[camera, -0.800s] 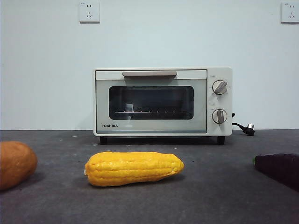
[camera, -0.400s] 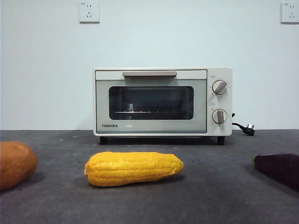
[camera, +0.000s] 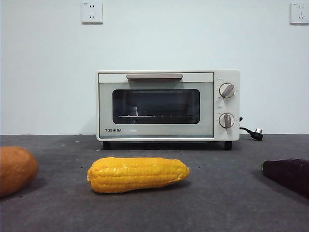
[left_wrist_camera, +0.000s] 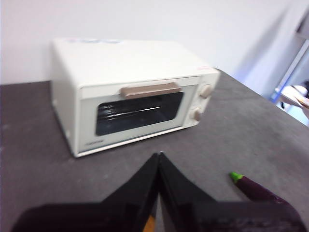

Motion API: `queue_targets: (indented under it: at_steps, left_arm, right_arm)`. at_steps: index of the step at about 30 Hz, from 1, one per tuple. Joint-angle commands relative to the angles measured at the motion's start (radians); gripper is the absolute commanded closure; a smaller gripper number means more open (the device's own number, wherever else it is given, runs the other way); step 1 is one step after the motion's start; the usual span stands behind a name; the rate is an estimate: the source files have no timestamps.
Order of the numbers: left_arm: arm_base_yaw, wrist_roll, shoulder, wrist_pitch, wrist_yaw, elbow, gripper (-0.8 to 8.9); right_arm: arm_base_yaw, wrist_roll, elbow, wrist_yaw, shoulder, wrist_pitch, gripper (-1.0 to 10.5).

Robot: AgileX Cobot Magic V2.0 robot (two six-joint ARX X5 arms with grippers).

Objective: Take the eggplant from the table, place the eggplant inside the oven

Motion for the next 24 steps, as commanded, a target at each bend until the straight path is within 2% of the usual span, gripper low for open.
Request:
queue_targets:
  at_steps: [1, 8, 15, 16, 21, 24]
  left_arm:
    - [-0.035, 0.057, 0.036, -0.027, 0.004, 0.072, 8.19]
    - [-0.099, 0.084, 0.126, -0.063, 0.004, 0.185, 8.19]
    - [-0.113, 0.095, 0.167, -0.063, 0.004, 0.193, 8.19]
    - [-0.114, 0.095, 0.171, -0.063, 0.004, 0.193, 8.19]
    - [-0.114, 0.101, 0.185, -0.061, 0.004, 0.193, 8.19]
    - [-0.114, 0.101, 0.193, -0.058, 0.004, 0.193, 8.19]
  right_arm:
    - [0.002, -0.008, 0.059, -0.020, 0.027, -0.059, 9.6]
    - [0.022, -0.025, 0.156, -0.019, 0.076, -0.144, 9.6]
    - [0.053, -0.034, 0.200, -0.021, 0.117, -0.182, 9.3]
    - [0.057, -0.034, 0.202, -0.024, 0.119, -0.183, 9.1]
    - [0.066, -0.034, 0.206, -0.068, 0.130, -0.187, 6.5]
    - [0.066, -0.034, 0.207, -0.080, 0.137, -0.191, 5.6]
